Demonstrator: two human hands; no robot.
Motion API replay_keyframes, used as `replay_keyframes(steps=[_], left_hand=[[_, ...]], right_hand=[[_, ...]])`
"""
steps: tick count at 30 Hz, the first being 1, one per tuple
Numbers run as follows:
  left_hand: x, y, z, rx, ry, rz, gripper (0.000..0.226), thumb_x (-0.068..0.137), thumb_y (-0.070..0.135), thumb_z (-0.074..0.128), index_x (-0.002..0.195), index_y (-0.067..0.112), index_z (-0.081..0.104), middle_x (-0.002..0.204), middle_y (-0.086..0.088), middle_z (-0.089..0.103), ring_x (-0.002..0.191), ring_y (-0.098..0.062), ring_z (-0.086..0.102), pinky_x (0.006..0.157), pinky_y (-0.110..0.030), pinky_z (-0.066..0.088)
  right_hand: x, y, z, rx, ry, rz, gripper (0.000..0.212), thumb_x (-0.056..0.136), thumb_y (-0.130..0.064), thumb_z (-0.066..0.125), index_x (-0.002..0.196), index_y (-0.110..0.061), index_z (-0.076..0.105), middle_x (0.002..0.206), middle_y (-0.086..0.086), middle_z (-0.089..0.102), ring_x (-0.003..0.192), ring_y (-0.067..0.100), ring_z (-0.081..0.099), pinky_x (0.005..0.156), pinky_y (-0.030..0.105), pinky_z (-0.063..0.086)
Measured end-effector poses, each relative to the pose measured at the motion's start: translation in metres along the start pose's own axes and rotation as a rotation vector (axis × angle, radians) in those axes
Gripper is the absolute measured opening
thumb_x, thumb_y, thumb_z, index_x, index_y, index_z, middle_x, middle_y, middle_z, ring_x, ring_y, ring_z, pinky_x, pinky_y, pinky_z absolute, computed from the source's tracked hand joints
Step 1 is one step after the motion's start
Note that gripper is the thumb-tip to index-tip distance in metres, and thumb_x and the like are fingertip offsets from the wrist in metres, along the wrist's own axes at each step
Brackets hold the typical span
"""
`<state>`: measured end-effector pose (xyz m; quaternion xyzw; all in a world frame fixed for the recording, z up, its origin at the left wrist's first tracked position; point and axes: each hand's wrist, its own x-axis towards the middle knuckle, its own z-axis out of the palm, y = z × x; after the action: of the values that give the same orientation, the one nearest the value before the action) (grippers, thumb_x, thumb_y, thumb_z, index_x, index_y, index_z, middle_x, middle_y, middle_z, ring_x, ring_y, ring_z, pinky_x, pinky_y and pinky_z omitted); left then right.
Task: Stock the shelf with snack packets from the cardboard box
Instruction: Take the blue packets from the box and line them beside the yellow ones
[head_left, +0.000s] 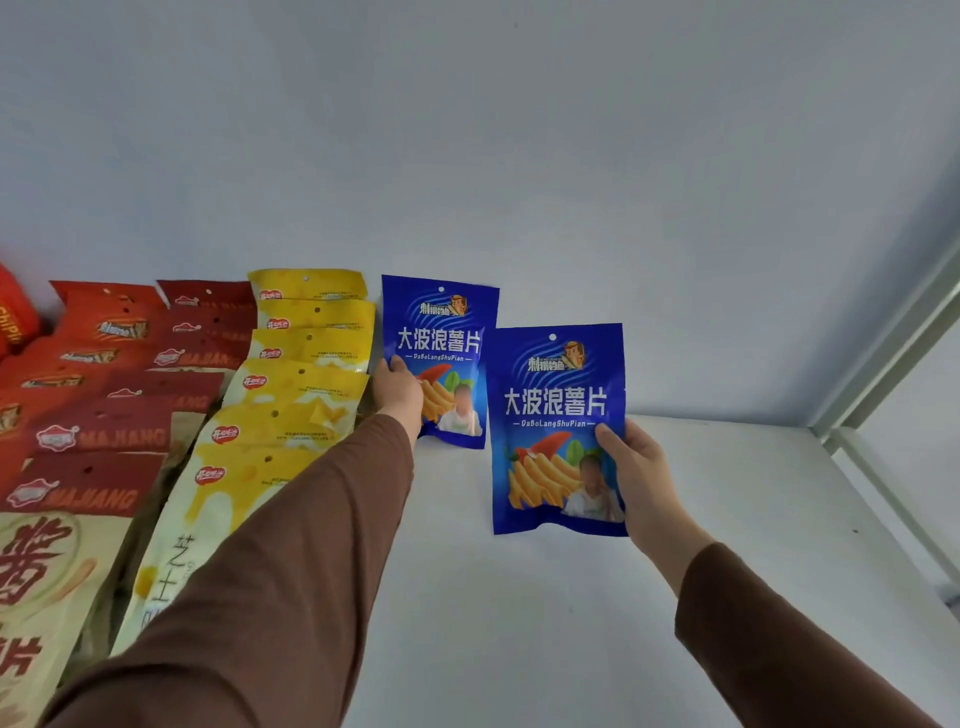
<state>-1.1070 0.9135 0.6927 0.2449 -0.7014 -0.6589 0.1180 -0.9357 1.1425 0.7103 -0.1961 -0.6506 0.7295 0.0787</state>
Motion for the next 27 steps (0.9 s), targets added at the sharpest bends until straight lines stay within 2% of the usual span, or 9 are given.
replay_keyframes(steps=[6,11,16,19,22,24,25,26,27], left_hand=[[0.014,-0.006,0.004,0.072,0.009,0.03,0.036,0.109,0.028,0.038,0.139,0.01,0.048,0.139,-0.012,0.055,0.127,-0.027,0.056,0.087,-0.032,0.046],[0.006,-0.006,0.0,0.253,0.043,0.04,0.035,0.108,0.031,0.04,0.133,0.008,0.046,0.139,-0.016,0.053,0.128,-0.028,0.055,0.103,-0.042,0.05],[-0.018,-0.004,-0.006,0.374,0.097,0.078,0.043,0.106,0.032,0.039,0.141,0.007,0.042,0.143,-0.016,0.052,0.128,-0.033,0.055,0.103,-0.046,0.049],[-0.03,-0.006,-0.009,0.414,0.032,0.068,0.046,0.107,0.03,0.037,0.146,0.007,0.039,0.148,-0.015,0.049,0.132,-0.034,0.051,0.107,-0.046,0.044],[-0.045,0.003,-0.017,0.447,-0.085,0.019,0.044,0.109,0.026,0.034,0.147,0.004,0.039,0.147,-0.015,0.05,0.129,-0.034,0.052,0.104,-0.042,0.045],[-0.046,0.008,-0.028,0.412,-0.217,-0.017,0.036,0.109,0.021,0.035,0.136,0.003,0.051,0.133,-0.017,0.058,0.111,-0.03,0.059,0.088,-0.035,0.051],[-0.041,0.008,-0.035,0.355,-0.278,-0.051,0.028,0.108,0.02,0.038,0.118,0.005,0.06,0.116,-0.016,0.063,0.093,-0.024,0.059,0.074,-0.028,0.049],[-0.034,0.008,-0.042,0.318,-0.315,-0.078,0.023,0.106,0.02,0.041,0.097,0.011,0.06,0.097,-0.012,0.062,0.078,-0.019,0.054,0.064,-0.024,0.041],[-0.027,0.01,-0.049,0.284,-0.325,-0.099,0.024,0.104,0.022,0.044,0.083,0.017,0.054,0.085,-0.007,0.057,0.071,-0.016,0.048,0.061,-0.025,0.035]], right_hand=[[0.012,0.006,0.005,0.004,-0.022,0.013,0.016,0.099,-0.036,0.061,0.107,-0.022,0.063,0.084,-0.006,0.078,0.081,0.022,0.074,0.076,0.043,0.061],[0.013,0.009,0.005,0.016,-0.028,0.02,0.02,0.1,-0.037,0.06,0.109,-0.02,0.063,0.083,-0.003,0.077,0.08,0.024,0.074,0.078,0.045,0.061],[0.011,0.01,0.006,0.043,-0.037,0.014,0.016,0.101,-0.037,0.059,0.106,-0.022,0.063,0.076,-0.004,0.076,0.072,0.021,0.07,0.074,0.04,0.06],[0.01,0.011,0.011,0.059,-0.055,0.016,0.022,0.102,-0.036,0.057,0.111,-0.018,0.063,0.076,0.003,0.073,0.063,0.019,0.064,0.066,0.035,0.058],[0.012,0.014,0.026,0.072,-0.05,0.04,0.026,0.102,-0.038,0.058,0.116,-0.016,0.063,0.085,0.005,0.074,0.06,0.017,0.064,0.067,0.035,0.058],[0.013,0.017,0.039,0.083,-0.042,0.054,0.027,0.101,-0.038,0.059,0.118,-0.017,0.062,0.096,0.007,0.075,0.063,0.015,0.066,0.067,0.034,0.059],[0.013,0.019,0.046,0.089,-0.041,0.06,0.028,0.101,-0.038,0.059,0.12,-0.018,0.062,0.102,0.007,0.075,0.065,0.015,0.066,0.066,0.034,0.058],[0.013,0.021,0.053,0.098,-0.038,0.068,0.028,0.101,-0.038,0.059,0.12,-0.019,0.061,0.106,0.006,0.074,0.066,0.014,0.067,0.066,0.033,0.058],[0.012,0.022,0.059,0.111,-0.035,0.078,0.027,0.101,-0.038,0.06,0.119,-0.019,0.061,0.107,0.004,0.074,0.067,0.013,0.067,0.065,0.032,0.057]])
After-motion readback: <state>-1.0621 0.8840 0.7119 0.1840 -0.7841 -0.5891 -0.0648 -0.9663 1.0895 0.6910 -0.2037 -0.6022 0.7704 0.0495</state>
